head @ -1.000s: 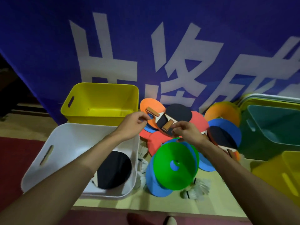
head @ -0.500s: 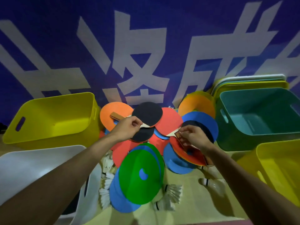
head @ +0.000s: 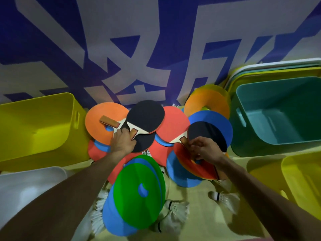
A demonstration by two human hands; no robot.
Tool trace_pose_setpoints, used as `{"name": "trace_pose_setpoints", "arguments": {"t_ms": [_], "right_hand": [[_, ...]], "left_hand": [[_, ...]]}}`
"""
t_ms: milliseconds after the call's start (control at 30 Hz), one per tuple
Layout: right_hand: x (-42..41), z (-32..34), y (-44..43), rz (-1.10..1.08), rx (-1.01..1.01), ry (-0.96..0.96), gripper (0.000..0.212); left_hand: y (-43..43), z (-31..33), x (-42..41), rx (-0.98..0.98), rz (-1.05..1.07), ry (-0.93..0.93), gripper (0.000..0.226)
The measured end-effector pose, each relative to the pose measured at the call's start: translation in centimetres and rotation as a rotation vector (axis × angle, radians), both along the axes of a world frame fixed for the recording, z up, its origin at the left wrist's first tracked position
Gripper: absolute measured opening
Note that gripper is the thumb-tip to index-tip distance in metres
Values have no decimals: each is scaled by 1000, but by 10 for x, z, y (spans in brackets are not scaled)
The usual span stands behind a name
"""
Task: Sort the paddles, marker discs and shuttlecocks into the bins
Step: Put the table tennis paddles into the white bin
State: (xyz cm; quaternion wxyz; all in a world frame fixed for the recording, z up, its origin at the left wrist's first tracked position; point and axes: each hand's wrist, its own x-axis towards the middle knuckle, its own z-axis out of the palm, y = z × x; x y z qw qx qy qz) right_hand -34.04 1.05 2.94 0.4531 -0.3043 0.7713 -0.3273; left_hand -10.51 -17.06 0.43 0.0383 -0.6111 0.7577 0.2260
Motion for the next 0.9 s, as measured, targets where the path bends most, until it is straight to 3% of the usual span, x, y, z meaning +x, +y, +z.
{"name": "trace_pose_setpoints", "arguments": {"t_ms": [167,367,400,700,900], "right_hand": [[-6,-1,6,16,17,39,11],[-17,7,21,59,97,224,7],[-18,11,24,69,121,274,14],[-28,-3,48,-65,257,349,57],[-29,-21,50,-18,337,374,55]], "left_hand": [[2,-7,-8,4,38,-73,55],[-4,-9,-8,-1,-44,-158,44],[-7,-8,-7,-1,-52,-153,42],[20,34,-26,102,30,12,43],[36,38,-16,70,18,143,52]]}}
